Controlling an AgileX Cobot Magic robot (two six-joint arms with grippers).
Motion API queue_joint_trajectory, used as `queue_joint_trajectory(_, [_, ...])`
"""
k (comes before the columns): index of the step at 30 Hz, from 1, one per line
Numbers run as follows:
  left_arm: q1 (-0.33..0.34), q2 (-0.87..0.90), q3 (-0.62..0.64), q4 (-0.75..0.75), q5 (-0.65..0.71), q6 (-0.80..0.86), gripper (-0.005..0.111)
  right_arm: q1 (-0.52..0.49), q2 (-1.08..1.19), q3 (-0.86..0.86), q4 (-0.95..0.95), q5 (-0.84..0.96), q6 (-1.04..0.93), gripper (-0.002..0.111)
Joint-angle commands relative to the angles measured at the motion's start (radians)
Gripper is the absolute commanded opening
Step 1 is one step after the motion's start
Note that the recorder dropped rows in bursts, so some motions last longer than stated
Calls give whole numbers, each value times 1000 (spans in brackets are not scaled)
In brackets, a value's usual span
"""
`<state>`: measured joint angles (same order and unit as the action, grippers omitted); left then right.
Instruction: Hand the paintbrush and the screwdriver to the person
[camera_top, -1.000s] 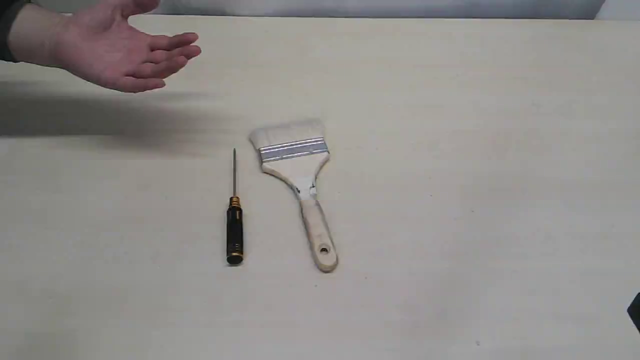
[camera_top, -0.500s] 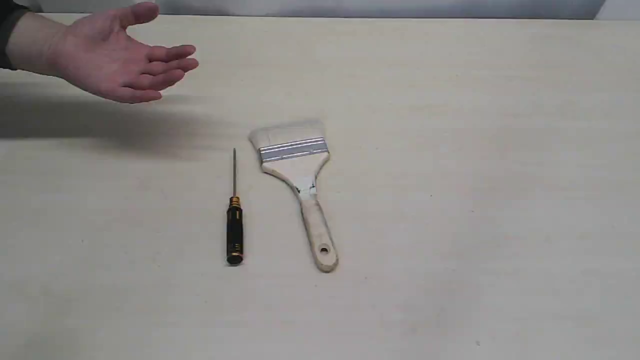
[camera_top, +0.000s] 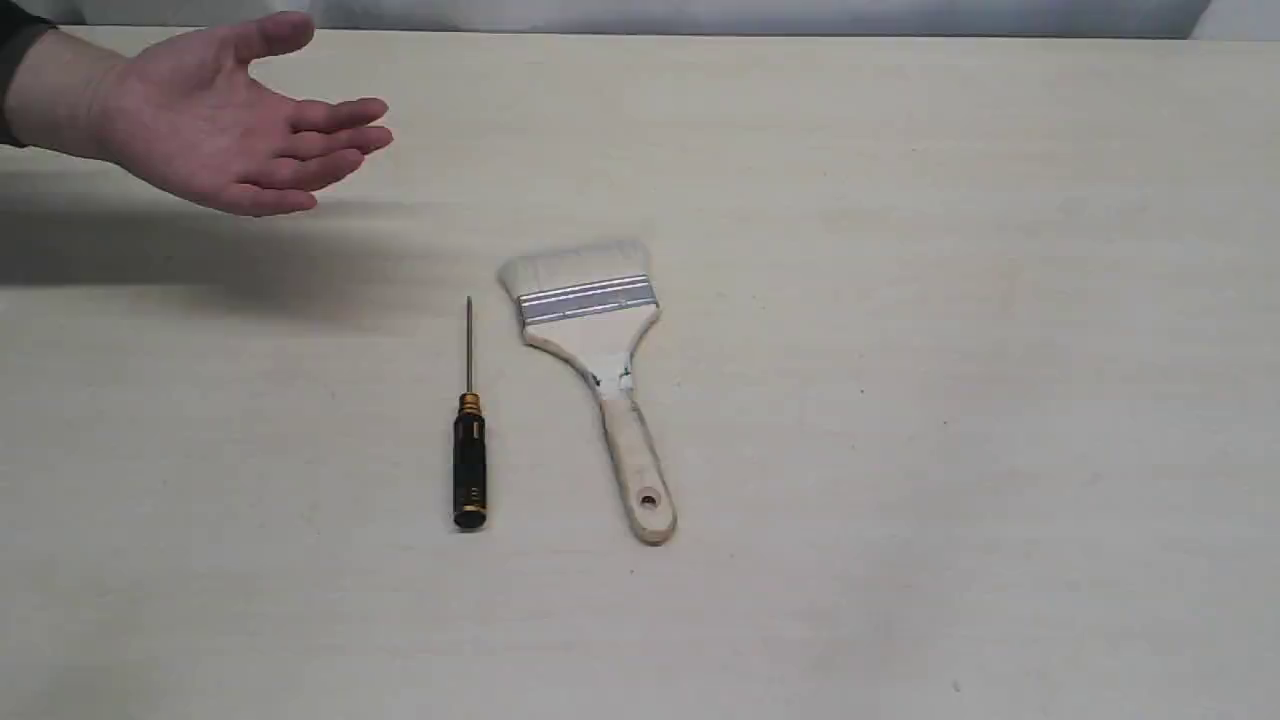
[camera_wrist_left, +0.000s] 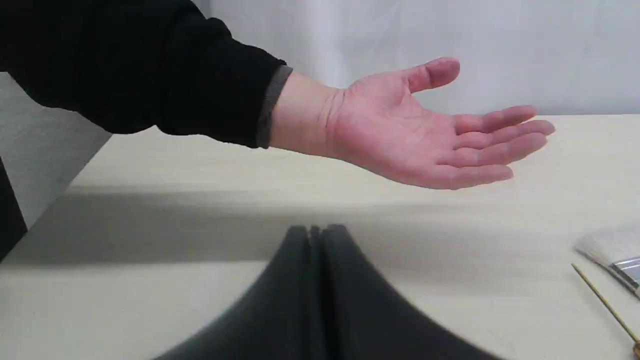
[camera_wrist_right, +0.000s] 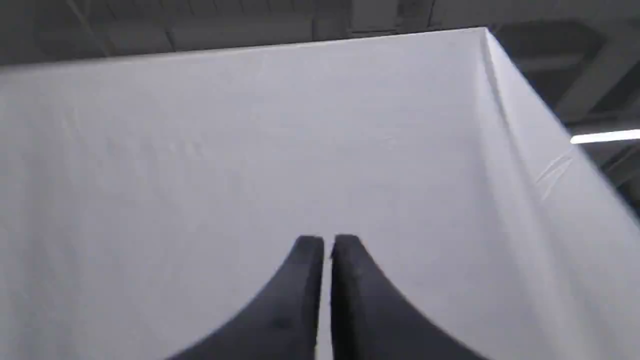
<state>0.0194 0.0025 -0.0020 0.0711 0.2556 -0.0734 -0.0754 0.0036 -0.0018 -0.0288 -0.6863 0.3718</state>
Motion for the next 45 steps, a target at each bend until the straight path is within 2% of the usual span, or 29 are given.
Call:
queue_joint_trajectory(1, [-8, -2, 2, -2, -8, -2, 0, -4, -4, 2, -156, -25, 386, 5])
queue_joint_trajectory(5, [-8, -2, 2, 0, -6, -2, 0, -4, -4, -37, -669, -49, 447, 5])
queue_joint_trajectory(7, [-8, -2, 2, 0, -6, -2, 0, -4, -4, -96, -858, -49, 529, 7])
queue_joint_trajectory(9, [-8, -2, 2, 0, -6, -2, 0, -6, 29, -173, -959, -6, 672, 10])
queue_joint_trajectory(13, [-8, -2, 2, 0, -6, -2, 0, -6, 120, -319, -1099, 144, 823, 14])
queue_joint_trajectory(18, [-8, -2, 2, 0, -6, -2, 0, -6, 304, -530, -1502, 313, 1059, 15])
queue_joint_trajectory(21, [-8, -2, 2, 0, -6, -2, 0, -2, 429, -606, -1716, 378, 1109, 15])
queue_joint_trajectory(23, [-8, -2, 2, 0, -6, -2, 0, 0, 506, -625, -1716, 436, 1070, 15])
queue_joint_trajectory(30, [-8, -2, 2, -4, -4, -2, 0, 21, 693, -577, -1716, 614, 625, 15])
queue_joint_trajectory(35, [-8, -2, 2, -4, -6, -2, 0, 175, 798, -509, -1716, 743, 22, 15])
queue_joint_trajectory(38, [-8, -2, 2, -2, -6, -2, 0, 294, 846, -472, -1716, 913, -172, 15])
queue_joint_trajectory(42, [-8, -2, 2, -2, -6, -2, 0, 436, 928, -480, -1716, 1080, -134, 15])
queue_joint_trajectory(44, [-8, -2, 2, -2, -6, -2, 0, 513, 983, -526, -1711, 1119, 125, 15])
queue_joint_trajectory(45, [-8, -2, 2, -2, -6, -2, 0, 549, 1014, -564, -1656, 1144, 346, 15])
